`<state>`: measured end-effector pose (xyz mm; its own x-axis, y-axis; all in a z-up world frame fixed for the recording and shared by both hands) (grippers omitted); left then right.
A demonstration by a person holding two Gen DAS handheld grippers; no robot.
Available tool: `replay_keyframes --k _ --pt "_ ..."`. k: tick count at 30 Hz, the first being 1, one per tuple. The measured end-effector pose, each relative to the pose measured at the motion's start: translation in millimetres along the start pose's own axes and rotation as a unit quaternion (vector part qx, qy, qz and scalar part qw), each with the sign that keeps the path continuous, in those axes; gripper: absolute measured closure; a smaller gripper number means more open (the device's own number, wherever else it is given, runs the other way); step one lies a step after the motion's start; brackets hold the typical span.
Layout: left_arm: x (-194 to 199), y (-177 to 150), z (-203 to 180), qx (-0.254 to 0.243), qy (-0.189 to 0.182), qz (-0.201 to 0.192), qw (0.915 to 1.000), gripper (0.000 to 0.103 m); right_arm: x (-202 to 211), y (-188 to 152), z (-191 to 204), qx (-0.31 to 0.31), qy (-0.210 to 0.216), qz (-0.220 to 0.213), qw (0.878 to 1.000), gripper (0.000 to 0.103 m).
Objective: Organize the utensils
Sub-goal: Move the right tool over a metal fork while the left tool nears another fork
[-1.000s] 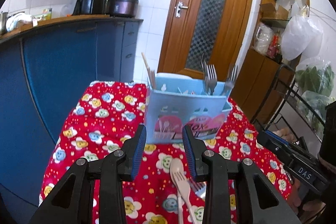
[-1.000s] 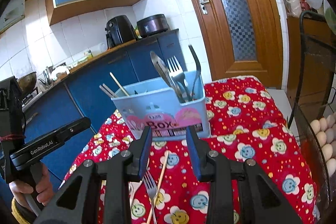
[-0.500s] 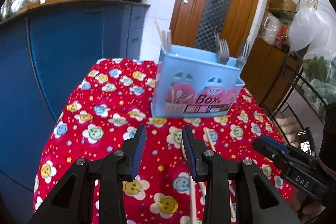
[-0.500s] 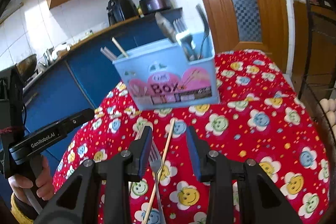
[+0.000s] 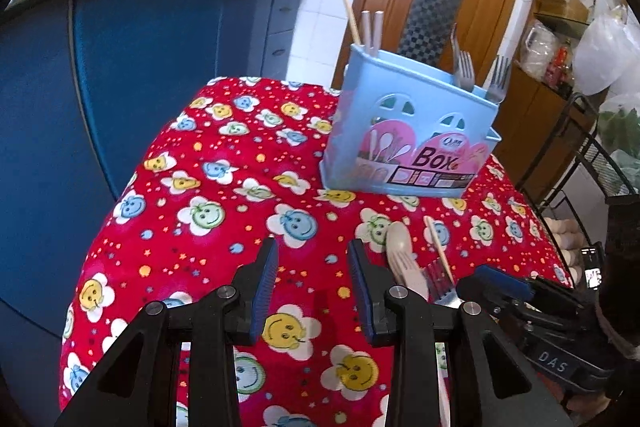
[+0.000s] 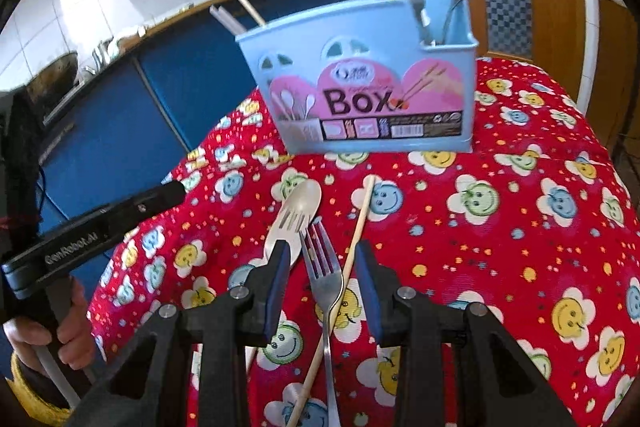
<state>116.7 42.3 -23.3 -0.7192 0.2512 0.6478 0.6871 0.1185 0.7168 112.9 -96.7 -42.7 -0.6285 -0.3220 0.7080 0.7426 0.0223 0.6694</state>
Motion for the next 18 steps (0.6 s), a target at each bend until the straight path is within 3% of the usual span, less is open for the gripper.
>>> replay_keyframes --k 9,18 --pt "-6.7 -6.3 14.0 0.016 0.006 0.011 0.9998 0.067 -21.8 -1.8 4.6 0.030 -0.007 0.022 0.999 0.069" --pt "-8.9 -8.4 12.9 0.018 0.001 0.016 0.9997 0.067 -28.4 -0.2 10.3 0.069 -0.014 0.028 0.997 0.086"
Point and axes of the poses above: each gripper's, at about its wrist camera, not at the fingertips, and x roughly against the way its jaws point, z to its left, y to its top, the point moved 8 cm from there along -x, roughly the way its jaws point, and after that the axes turned 4 degrees about -y, right-handed, at the moved point
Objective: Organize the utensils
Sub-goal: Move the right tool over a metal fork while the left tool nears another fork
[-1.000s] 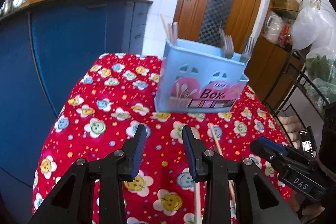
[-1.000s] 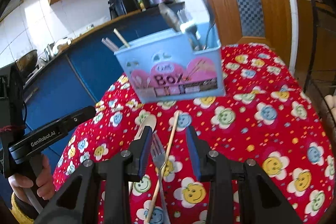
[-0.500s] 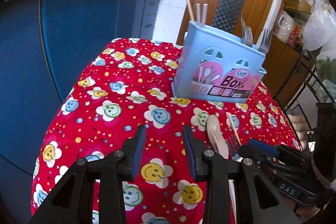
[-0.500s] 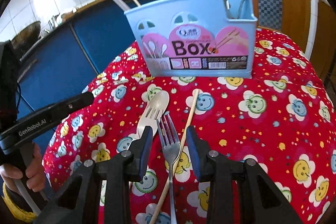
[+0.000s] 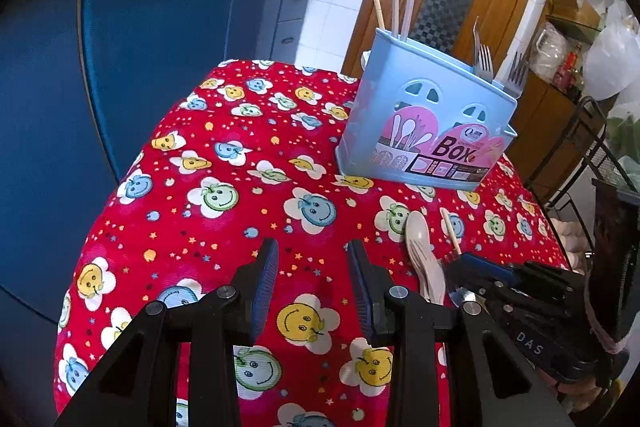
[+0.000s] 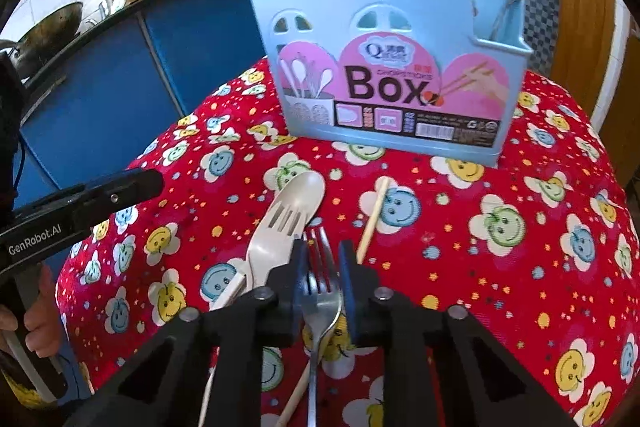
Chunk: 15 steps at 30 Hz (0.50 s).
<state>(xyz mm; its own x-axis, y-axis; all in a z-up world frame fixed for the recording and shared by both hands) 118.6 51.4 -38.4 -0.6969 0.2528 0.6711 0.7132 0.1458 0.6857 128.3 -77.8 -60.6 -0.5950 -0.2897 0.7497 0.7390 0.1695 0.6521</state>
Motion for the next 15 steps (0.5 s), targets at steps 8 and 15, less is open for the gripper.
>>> replay_keyframes --k 8,15 --pt "-2.1 -2.5 -8.6 -0.007 -0.008 0.005 0.9999 0.067 8.9 1.2 -0.4 -0.009 0.010 -0.015 1.000 0.098" --pt "-5.5 -6.2 -23.1 -0.018 -0.024 0.015 0.9994 0.067 26.5 -0.9 -12.9 -0.022 0.001 -0.034 0.999 0.099"
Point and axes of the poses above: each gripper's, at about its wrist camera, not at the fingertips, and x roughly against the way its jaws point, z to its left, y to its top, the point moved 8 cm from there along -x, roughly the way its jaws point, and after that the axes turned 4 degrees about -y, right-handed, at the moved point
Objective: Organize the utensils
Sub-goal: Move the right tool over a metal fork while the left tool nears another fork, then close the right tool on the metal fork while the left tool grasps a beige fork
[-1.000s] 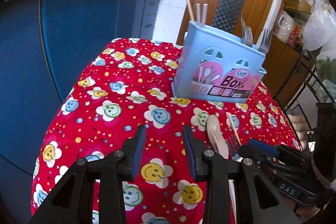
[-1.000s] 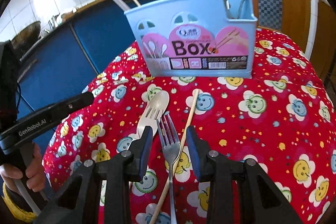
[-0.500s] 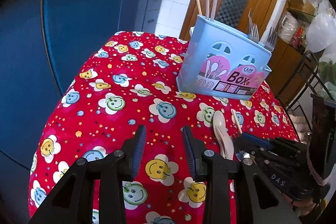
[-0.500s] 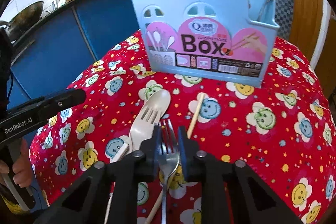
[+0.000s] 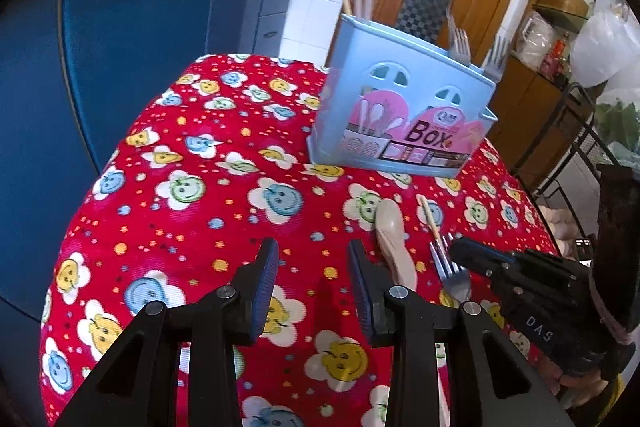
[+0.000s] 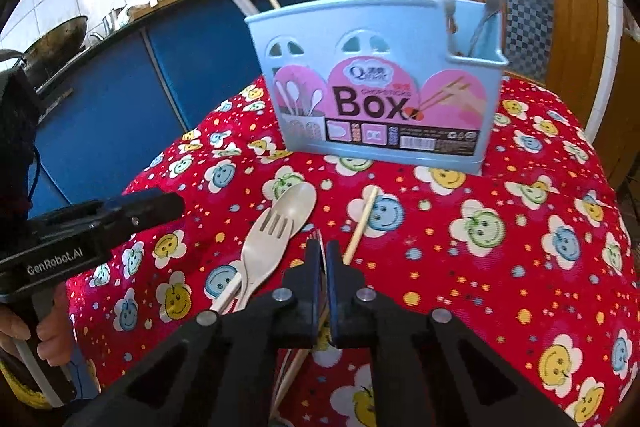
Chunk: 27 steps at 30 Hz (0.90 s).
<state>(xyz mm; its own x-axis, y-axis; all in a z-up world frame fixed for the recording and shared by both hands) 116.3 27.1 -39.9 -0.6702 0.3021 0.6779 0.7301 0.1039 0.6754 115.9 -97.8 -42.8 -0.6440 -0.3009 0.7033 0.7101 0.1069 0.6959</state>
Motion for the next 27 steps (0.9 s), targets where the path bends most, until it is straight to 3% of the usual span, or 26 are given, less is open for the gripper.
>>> replay_keyframes --k 8,18,20,22,27 --pt "-8.0 -4.4 -28.3 -0.027 -0.026 0.010 0.9992 0.067 20.9 -1.9 -28.8 -0.036 -0.022 -0.020 0.999 0.100" --pt "-34.8 -10.7 -54.8 -0.044 -0.054 0.036 0.9969 0.067 16.2 -15.6 -53.9 -0.062 -0.036 0.000 0.997 0.100" --pt "-39.6 -12.0 -56.3 -0.042 -0.058 0.041 0.9966 0.072 13.8 -17.4 -54.7 -0.065 -0.035 0.002 0.997 0.099" --pt "-43.9 -13.6 -57.2 -0.040 -0.061 0.047 0.9962 0.087 12.0 -18.1 -55.3 -0.069 -0.032 0.004 0.997 0.099" --pt "-45.6 -13.8 -55.8 -0.031 -0.075 0.048 0.9955 0.095 9.6 -19.1 -57.9 -0.080 -0.026 0.008 0.996 0.099"
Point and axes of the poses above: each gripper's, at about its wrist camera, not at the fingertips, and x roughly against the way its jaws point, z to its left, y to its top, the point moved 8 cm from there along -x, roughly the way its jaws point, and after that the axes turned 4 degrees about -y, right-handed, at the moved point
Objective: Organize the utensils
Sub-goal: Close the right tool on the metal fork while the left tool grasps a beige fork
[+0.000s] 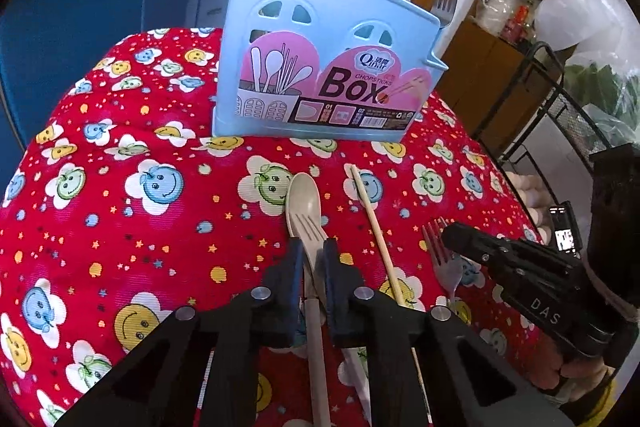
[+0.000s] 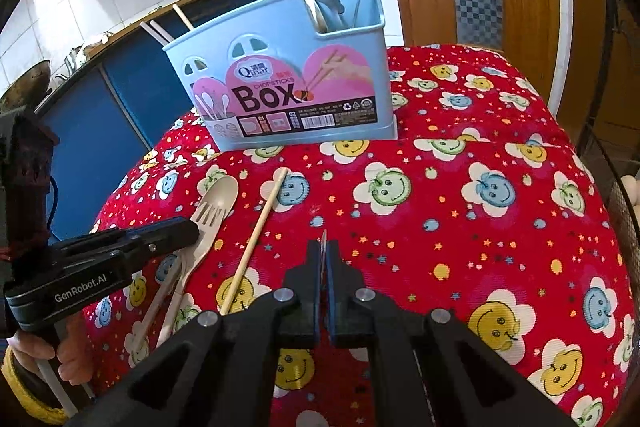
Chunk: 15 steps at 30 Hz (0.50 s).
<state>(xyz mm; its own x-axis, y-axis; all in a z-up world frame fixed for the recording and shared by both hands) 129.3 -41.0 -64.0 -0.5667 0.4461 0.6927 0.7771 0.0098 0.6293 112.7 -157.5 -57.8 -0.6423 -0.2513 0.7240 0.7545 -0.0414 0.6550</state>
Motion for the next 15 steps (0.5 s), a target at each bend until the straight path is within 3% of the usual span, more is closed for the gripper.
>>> replay_keyframes --k 15 --pt "26.7 0.8 17.1 0.040 -0.009 -0.020 0.9990 0.100 -6.8 -5.2 -9.9 -0.035 0.021 0.032 0.999 0.091"
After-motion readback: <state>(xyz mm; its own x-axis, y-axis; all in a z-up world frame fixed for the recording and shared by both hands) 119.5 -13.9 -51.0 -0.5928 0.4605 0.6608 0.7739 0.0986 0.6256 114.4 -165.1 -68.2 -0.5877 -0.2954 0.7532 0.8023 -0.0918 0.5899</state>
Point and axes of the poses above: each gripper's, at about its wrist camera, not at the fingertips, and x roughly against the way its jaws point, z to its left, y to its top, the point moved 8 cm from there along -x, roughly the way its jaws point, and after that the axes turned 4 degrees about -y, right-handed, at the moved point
